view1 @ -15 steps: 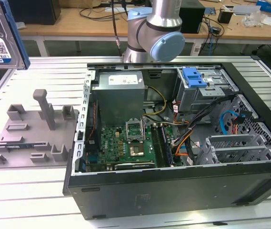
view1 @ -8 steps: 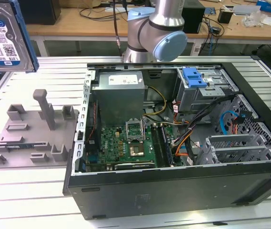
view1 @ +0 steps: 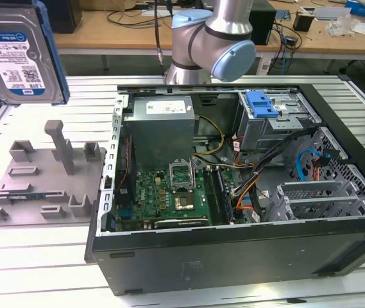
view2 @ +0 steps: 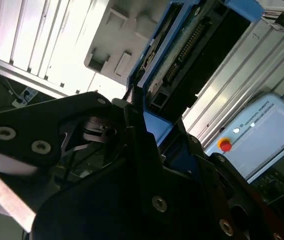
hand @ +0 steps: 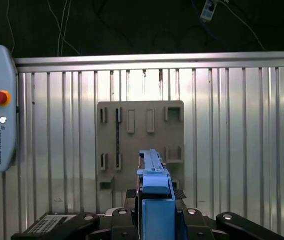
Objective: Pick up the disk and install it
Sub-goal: 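Pick up the disk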
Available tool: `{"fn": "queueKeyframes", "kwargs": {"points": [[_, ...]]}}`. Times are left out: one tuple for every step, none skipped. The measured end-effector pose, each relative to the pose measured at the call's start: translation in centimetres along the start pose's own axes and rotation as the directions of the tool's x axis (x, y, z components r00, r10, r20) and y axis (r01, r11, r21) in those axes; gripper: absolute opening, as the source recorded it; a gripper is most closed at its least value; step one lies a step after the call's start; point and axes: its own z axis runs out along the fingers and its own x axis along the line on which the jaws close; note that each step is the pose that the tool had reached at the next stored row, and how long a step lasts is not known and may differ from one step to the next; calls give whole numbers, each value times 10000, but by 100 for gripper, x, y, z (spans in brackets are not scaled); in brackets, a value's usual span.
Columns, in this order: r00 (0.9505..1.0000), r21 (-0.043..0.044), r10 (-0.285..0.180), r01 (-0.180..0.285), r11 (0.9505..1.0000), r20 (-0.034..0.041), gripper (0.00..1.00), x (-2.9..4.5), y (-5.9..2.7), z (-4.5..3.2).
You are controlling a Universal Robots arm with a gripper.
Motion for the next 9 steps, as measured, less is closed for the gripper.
{"fn": "queueKeyframes", "kwargs": {"points": [[10000, -1, -1, 1, 10000, 0, 36, 45, -65, -4], [10000, 0, -3, 3, 10000, -1, 36, 104, -153, -8], [10000, 0, -1, 1, 10000, 0, 36, 129, -191, -10], [10000, -1, 0, 0, 10000, 0, 36, 167, -249, -12], [10000, 0, -1, 1, 10000, 0, 36, 213, -320, -15], [10000, 0, 1, -1, 10000, 0, 36, 234, -354, -16], [10000, 0, -1, 1, 10000, 0, 36, 259, -395, -17], [10000, 0, -2, 2, 10000, 0, 36, 280, -429, -18], [10000, 0, 1, -1, 10000, 0, 36, 315, -485, -20]]}}
